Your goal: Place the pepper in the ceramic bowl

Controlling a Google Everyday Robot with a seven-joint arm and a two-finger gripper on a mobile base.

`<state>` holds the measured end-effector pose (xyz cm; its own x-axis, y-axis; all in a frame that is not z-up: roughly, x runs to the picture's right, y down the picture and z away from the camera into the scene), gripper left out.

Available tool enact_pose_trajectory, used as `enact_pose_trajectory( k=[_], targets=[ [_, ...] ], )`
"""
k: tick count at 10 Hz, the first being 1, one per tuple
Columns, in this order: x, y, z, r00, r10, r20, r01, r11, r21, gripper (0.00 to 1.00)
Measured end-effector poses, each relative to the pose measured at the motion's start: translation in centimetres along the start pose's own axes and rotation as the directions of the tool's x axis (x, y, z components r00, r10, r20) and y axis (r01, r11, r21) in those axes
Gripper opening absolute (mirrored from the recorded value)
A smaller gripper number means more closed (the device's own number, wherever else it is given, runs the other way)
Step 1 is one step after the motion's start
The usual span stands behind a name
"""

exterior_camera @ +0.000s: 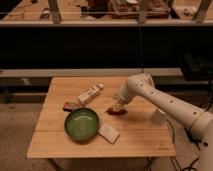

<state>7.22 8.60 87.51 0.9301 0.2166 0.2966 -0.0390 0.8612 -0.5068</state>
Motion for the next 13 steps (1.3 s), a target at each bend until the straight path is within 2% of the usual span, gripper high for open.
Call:
enact_pose_trajectory(
  k=[2,4,7,9,13],
  targets=[
    [-0.5,0.8,0.5,0.999,0.003,-0.043,-0.005,1.0,-0.028,0.54],
    [-0.7,2.9,0.3,0.997,0.015,-0.082,-0.02,0.998,-0.066,0.54],
    [-0.8,4.2,1.0,0.993,0.025,-0.114,-0.037,0.993,-0.109,0.54],
    [-0.1,4.0,1.3,0.991,0.037,-0.132,-0.051,0.993,-0.106,0.54],
    [1.5,1.1,3.0,0.987,0.056,-0.148,-0.071,0.993,-0.094,0.54]
  ],
)
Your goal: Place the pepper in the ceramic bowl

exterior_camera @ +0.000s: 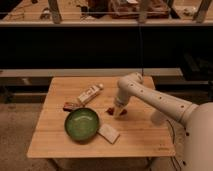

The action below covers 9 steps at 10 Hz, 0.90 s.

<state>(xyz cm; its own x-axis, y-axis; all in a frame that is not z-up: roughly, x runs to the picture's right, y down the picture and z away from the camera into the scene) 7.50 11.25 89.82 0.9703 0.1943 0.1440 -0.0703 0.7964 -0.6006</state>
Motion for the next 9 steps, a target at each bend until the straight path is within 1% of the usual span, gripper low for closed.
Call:
enact_pose_trajectory(
  k=[2,4,5,6,7,9],
  targets=[
    [0.6,-1.1,0.7,1.0,0.006,-0.002,-0.006,1.0,-0.003,0.54],
    [0.4,-1.8,1.9,1.0,0.002,-0.001,-0.002,1.0,-0.024,0.54],
    [0.2,-1.9,2.6,1.0,-0.002,-0.001,0.002,0.999,-0.038,0.53],
    [0.1,-1.9,3.0,1.0,-0.011,0.002,0.012,0.999,-0.032,0.46],
    [-0.1,-2.1,2.9,1.0,-0.016,0.005,0.016,1.0,-0.023,0.36],
    [0.0,-1.8,2.7,1.0,-0.015,0.002,0.015,0.999,-0.03,0.18]
  ],
)
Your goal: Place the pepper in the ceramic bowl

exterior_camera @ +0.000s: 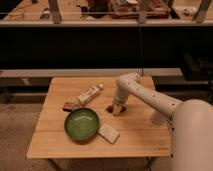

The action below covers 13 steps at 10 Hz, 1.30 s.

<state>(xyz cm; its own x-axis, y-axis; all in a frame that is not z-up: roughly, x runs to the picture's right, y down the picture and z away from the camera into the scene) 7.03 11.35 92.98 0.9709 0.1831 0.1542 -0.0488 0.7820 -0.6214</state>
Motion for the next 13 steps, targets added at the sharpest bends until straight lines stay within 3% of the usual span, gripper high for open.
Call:
enact_pose_trajectory(
  k=[2,9,13],
  targets=[
    [-0.1,0.0,-0.1,1.0,-0.003,-0.002,0.003,1.0,0.0,0.01],
    [-0.6,0.5,-0.6,1.0,-0.016,-0.02,0.016,1.0,0.009,0.0],
    [-6.9,1.4,-6.3,0.996,-0.068,-0.053,0.073,0.993,0.093,0.0]
  ],
)
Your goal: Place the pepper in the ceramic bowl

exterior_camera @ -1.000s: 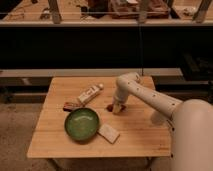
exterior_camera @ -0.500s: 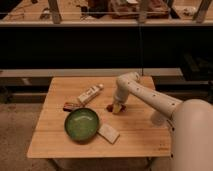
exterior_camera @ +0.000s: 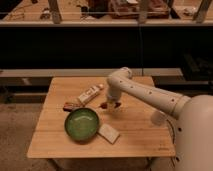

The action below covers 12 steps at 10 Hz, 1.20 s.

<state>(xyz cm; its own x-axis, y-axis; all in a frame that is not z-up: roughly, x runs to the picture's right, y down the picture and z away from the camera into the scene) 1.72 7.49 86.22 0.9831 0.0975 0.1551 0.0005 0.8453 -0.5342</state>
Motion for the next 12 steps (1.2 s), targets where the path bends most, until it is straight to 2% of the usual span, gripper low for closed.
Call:
enact_pose_trajectory(
  k=[1,3,5,6,7,8,10,11,12],
  targets=[
    [-1.2,0.0,-1.5,1.0,-0.019,-0.011,0.019,0.999,0.027,0.0],
    [-4.2,1.4,-3.1,0.997,-0.079,0.007,0.078,0.995,0.057,0.0],
    [-8.0,4.0,-2.5,0.986,-0.156,0.058,0.152,0.986,0.069,0.0],
    [-9.0,4.9,-1.8,0.98,-0.181,0.08,0.175,0.982,0.073,0.01],
    [-9.5,5.4,-1.5,0.975,-0.205,0.09,0.199,0.977,0.081,0.06],
    [-9.9,6.9,-1.1,0.963,-0.246,0.109,0.236,0.967,0.096,0.19],
    [-10.5,9.0,-1.0,0.955,-0.273,0.115,0.26,0.958,0.118,0.22],
    [-11.5,10.5,-0.7,0.946,-0.299,0.129,0.284,0.951,0.123,0.23],
    [-12.2,11.4,0.0,0.937,-0.318,0.143,0.302,0.945,0.123,0.31]
  ],
)
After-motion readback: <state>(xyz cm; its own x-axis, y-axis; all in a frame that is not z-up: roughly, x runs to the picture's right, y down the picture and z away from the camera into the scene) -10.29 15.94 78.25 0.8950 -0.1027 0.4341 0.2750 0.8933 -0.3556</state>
